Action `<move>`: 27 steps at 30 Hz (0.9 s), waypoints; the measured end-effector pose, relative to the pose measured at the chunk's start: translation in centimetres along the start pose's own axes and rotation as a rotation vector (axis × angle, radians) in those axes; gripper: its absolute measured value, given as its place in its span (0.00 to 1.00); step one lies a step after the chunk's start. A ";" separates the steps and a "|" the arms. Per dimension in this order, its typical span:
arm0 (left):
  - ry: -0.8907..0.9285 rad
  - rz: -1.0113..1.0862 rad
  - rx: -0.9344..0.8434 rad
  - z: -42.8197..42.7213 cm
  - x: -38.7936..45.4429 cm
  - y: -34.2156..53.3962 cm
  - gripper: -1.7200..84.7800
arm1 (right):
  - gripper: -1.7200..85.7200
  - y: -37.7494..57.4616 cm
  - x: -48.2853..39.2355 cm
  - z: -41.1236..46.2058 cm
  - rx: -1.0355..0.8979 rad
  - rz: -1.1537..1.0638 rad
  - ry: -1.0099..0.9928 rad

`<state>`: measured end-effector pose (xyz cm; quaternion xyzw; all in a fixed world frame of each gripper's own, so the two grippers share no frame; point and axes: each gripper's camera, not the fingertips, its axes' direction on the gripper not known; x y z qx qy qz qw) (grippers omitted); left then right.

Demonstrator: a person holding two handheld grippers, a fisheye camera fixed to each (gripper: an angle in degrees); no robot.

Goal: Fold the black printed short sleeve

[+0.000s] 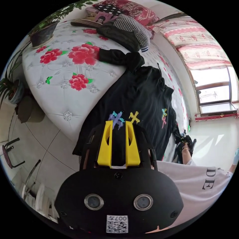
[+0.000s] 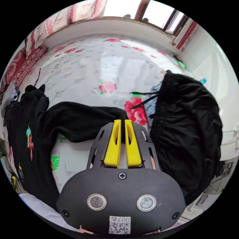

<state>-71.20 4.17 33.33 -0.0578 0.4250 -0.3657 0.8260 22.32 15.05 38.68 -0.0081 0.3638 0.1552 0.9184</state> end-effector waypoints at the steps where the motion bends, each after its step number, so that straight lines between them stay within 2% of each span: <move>1: 0.009 0.000 0.016 -0.2 -0.1 -0.8 0.12 | 0.04 1.1 2.0 -3.6 0.078 0.036 0.099; 3: 0.030 -0.016 0.071 -0.6 -1.2 -4.4 0.12 | 0.05 3.1 5.5 -7.8 0.139 0.116 0.182; 7: 0.040 -0.072 0.119 -0.6 -3.6 -10.7 0.15 | 0.07 7.9 12.6 -8.1 -0.096 0.316 -0.062; 9: 0.047 -0.109 0.133 -0.1 -5.3 -15.2 0.16 | 0.08 11.7 14.1 -9.9 -0.044 0.443 -0.149; 11: 0.051 -0.142 0.147 0.2 -6.6 -18.4 0.17 | 0.07 17.8 14.3 -13.5 0.089 0.639 -0.195; 13: 0.062 -0.183 0.161 0.7 -8.0 -21.4 0.17 | 0.07 21.7 12.3 -15.3 0.128 0.684 -0.247; 16: 0.075 -0.295 0.158 1.8 -10.6 -25.7 0.18 | 0.05 26.3 6.0 -16.9 0.041 0.624 -0.296; 19: 0.070 -0.373 0.138 3.0 -12.7 -28.6 0.17 | 0.03 29.4 -1.6 -18.5 -0.056 0.517 -0.204; 23: -0.059 -0.371 0.112 3.0 -13.7 -31.0 0.11 | 0.02 30.8 -9.6 -20.9 -0.133 0.401 -0.200; 27: 0.134 -0.272 0.114 2.2 -15.4 -33.5 0.03 | 0.02 29.9 -14.4 -23.8 -0.098 0.340 -0.264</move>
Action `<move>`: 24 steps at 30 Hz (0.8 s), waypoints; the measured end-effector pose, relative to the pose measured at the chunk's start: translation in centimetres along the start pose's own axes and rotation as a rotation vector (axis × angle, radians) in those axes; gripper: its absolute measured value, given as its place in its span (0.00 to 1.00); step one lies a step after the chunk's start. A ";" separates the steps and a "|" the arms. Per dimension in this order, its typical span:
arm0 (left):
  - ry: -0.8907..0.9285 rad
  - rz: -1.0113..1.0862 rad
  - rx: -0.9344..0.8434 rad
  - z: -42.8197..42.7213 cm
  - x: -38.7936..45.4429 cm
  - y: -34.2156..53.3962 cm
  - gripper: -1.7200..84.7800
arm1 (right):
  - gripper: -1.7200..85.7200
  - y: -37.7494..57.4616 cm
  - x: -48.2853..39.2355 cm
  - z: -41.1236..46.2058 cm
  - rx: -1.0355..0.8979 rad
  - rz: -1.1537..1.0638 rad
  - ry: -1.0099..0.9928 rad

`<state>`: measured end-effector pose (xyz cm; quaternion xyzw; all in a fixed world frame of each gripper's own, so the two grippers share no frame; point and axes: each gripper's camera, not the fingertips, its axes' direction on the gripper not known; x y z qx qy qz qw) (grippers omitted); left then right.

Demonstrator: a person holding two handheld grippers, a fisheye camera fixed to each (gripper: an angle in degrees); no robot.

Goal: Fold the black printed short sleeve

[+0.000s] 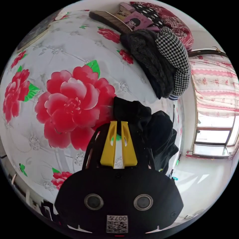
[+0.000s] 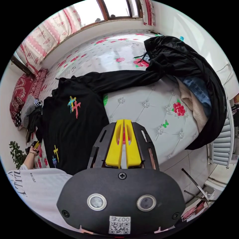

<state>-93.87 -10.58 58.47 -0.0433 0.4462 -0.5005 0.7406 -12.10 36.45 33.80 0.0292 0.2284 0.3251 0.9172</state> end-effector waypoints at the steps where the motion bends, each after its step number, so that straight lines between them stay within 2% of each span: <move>1: 0.044 0.000 0.016 -0.7 -0.2 -0.4 0.03 | 0.02 0.0 -1.9 -0.4 0.000 -0.030 -0.002; 4: 0.213 0.036 0.151 -6.8 -0.3 -3.3 0.02 | 0.02 -0.3 -6.7 -1.2 -0.005 -0.120 0.012; 6: 0.275 0.130 0.365 -14.6 0.3 -5.3 0.01 | 0.02 -0.4 -9.2 -1.4 -0.010 -0.172 0.051; 9: 0.258 0.201 0.553 -22.9 0.7 -6.8 0.01 | 0.02 -0.3 -12.5 -1.2 -0.030 -0.233 0.063; 13: 0.197 0.209 0.523 -24.5 -0.6 -7.5 0.01 | 0.02 0.6 -16.1 0.0 -0.047 -0.297 0.023; 17: 0.271 0.075 0.477 -22.2 -4.4 -5.5 0.01 | 0.02 1.7 -18.3 2.1 -0.099 -0.307 -0.048; 19: 0.287 0.075 0.493 -22.2 -4.7 -4.6 0.01 | 0.02 2.1 -19.0 2.5 -0.109 -0.324 -0.071; 22: 0.327 0.153 0.525 -22.7 -2.8 -3.2 0.01 | 0.02 3.1 -19.5 2.8 -0.110 -0.353 -0.072; 24: 0.356 0.303 0.521 -22.6 1.9 -1.4 0.01 | 0.02 3.7 -19.2 3.1 -0.108 -0.346 -0.070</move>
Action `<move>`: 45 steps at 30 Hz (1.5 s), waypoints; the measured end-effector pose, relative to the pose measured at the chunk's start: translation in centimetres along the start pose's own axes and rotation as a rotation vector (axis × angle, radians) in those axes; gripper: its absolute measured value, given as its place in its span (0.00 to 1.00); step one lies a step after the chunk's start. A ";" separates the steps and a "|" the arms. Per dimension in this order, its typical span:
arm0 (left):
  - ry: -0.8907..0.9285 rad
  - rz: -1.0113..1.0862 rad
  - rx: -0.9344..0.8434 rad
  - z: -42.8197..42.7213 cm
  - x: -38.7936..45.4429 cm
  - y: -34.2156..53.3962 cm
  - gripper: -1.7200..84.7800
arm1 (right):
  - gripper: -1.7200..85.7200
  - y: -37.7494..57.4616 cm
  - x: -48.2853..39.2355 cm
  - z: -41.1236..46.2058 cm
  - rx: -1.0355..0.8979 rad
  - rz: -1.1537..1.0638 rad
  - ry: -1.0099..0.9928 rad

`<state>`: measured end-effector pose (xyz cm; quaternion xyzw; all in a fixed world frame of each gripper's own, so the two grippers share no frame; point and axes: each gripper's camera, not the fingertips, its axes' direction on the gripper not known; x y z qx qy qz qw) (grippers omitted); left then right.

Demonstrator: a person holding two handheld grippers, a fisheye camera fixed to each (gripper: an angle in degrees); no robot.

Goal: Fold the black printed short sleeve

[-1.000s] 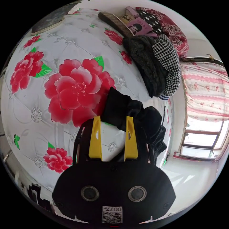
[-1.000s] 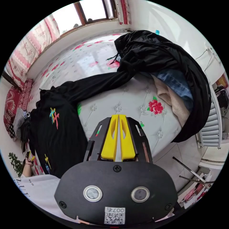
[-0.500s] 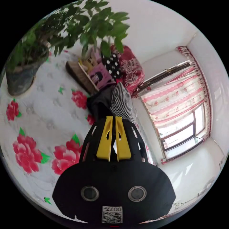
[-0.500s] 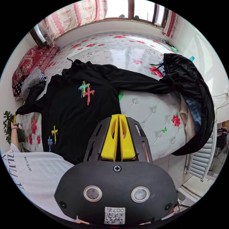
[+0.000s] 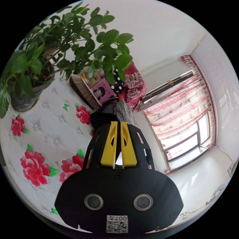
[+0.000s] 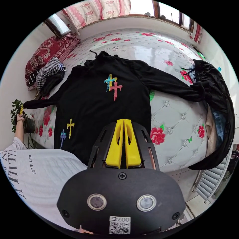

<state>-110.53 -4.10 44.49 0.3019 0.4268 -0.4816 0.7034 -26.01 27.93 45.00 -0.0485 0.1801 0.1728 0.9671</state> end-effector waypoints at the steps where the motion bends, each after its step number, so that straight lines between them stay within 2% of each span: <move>1: 0.025 0.046 -0.015 0.5 1.7 0.3 0.01 | 0.02 0.5 0.3 0.3 0.000 0.014 -0.008; 4: 0.207 0.294 -0.133 4.1 12.0 3.8 0.01 | 0.02 1.9 1.5 1.2 0.003 0.061 -0.036; 6: 0.369 0.477 -0.257 7.1 21.0 9.2 0.02 | 0.02 2.6 2.2 1.8 0.009 0.091 -0.048; 10: 0.586 0.675 -0.434 12.5 32.4 21.2 0.03 | 0.02 4.4 3.7 3.2 0.031 0.145 -0.081; 13: 0.756 0.743 -0.685 19.1 36.8 32.8 0.16 | 0.02 5.5 4.6 5.1 0.040 0.188 -0.123; 14: 0.742 0.740 -0.820 21.5 37.1 37.0 0.22 | 0.02 6.0 4.9 5.9 0.049 0.196 -0.161; 15: 0.715 0.711 -0.860 22.5 36.3 40.0 0.24 | 0.02 6.2 5.0 6.3 0.058 0.197 -0.186; 18: 0.591 0.751 -0.863 22.5 32.6 44.8 0.24 | 0.03 7.2 5.6 8.0 0.082 0.189 -0.273; 19: 0.553 0.758 -0.866 22.4 31.7 45.4 0.23 | 0.03 7.4 5.9 8.9 0.082 0.178 -0.275; 24: 0.106 0.719 -0.895 22.1 21.2 47.6 0.21 | 0.06 4.8 6.5 13.9 0.038 0.138 -0.276; 29: -0.142 0.627 -0.872 22.7 14.8 46.2 0.21 | 0.07 -4.8 3.6 19.2 0.074 0.015 -0.297; 36: -0.236 0.558 -0.855 27.1 11.3 46.8 0.20 | 0.08 -16.4 -0.7 26.7 0.057 -0.088 -0.305; 39: -0.247 0.585 -0.881 29.5 10.7 48.5 0.21 | 0.07 -19.5 -1.2 31.5 -0.039 -0.065 -0.369; 41: -0.279 0.609 -0.912 31.1 10.0 49.6 0.21 | 0.04 -20.5 -2.3 33.8 -0.121 -0.133 -0.473; 43: -0.321 0.627 -0.938 32.4 9.3 50.4 0.21 | 0.03 -20.1 -3.5 31.9 -0.070 -0.240 -0.535; 45: -0.337 0.645 -0.953 33.5 8.5 51.2 0.20 | 0.02 -18.5 -3.6 26.8 0.109 -0.345 -0.577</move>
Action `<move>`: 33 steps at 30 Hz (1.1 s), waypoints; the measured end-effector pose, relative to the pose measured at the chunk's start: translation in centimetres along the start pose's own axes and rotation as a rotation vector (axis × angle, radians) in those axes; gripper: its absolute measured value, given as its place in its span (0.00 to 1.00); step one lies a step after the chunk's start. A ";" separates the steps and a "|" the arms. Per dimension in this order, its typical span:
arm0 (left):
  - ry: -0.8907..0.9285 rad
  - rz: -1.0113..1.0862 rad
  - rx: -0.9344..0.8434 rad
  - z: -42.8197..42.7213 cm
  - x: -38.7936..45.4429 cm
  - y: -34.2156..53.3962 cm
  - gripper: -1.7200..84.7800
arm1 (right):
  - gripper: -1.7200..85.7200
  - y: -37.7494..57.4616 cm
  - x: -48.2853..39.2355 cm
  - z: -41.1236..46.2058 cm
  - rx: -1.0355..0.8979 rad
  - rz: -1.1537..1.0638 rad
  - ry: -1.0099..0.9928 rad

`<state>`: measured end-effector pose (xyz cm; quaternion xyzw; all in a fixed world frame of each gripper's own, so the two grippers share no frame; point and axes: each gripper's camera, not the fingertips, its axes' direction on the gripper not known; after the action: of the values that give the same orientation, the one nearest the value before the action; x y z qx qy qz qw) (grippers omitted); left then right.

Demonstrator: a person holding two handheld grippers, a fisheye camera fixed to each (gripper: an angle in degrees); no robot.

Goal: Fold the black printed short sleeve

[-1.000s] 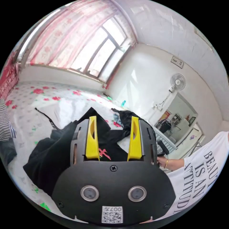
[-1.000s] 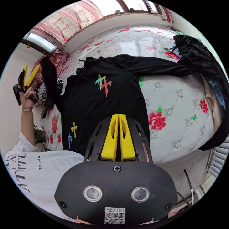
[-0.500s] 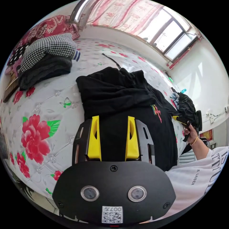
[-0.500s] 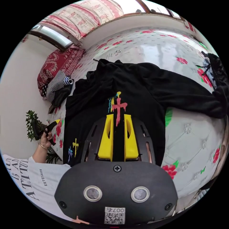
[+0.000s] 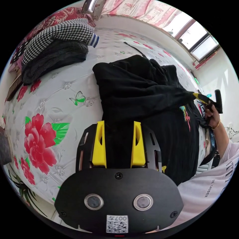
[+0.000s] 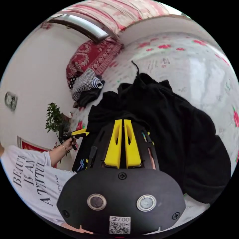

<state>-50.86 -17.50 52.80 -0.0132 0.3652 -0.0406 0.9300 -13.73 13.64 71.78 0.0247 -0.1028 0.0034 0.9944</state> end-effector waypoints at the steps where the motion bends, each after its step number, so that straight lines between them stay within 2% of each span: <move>1: -0.002 0.007 0.002 0.2 0.0 0.0 0.20 | 0.02 1.0 -2.2 -3.2 0.099 -0.107 0.008; 2: 0.009 0.034 0.018 0.5 0.2 0.0 0.18 | 0.02 2.4 -3.6 -5.7 0.169 -0.187 0.033; 4: 0.028 0.072 0.026 1.0 0.7 0.1 0.17 | 0.02 4.4 -3.5 -7.0 0.170 -0.209 0.082; 6: 0.011 0.106 0.024 1.9 1.3 0.2 0.17 | 0.02 6.7 -0.7 -4.0 0.018 -0.146 0.192; 8: -0.016 0.129 0.025 2.3 1.5 0.2 0.18 | 0.02 10.8 6.2 3.7 -0.365 0.085 0.210; 9: -0.018 0.134 0.018 2.4 1.3 0.2 0.18 | 0.02 11.9 7.4 5.1 -0.424 0.123 0.200; 13: -0.007 0.141 0.018 1.6 0.5 0.0 0.18 | 0.02 14.8 9.6 3.2 -0.254 0.235 0.163; 17: 0.040 0.174 0.087 -0.1 0.0 -0.3 0.18 | 0.02 14.8 8.8 0.1 -0.145 0.187 0.240; 20: 0.067 0.185 0.065 1.1 -0.1 -0.7 0.18 | 0.04 15.9 8.1 -1.4 -0.072 0.159 0.193; 23: 0.030 0.186 -0.023 4.2 -0.2 -0.7 0.17 | 0.06 16.8 9.8 0.4 -0.091 0.215 0.162; 27: -0.069 0.195 0.000 4.7 -0.1 -0.7 0.15 | 0.05 16.1 11.7 2.4 -0.100 0.265 0.130; 33: -0.067 0.172 0.003 4.9 -1.5 -0.9 0.15 | 0.02 15.8 13.6 4.1 -0.163 0.262 0.275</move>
<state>-48.72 -18.29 57.43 0.0182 0.3338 0.0391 0.9416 -1.40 29.29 79.32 -0.0702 0.0316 0.1278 0.9888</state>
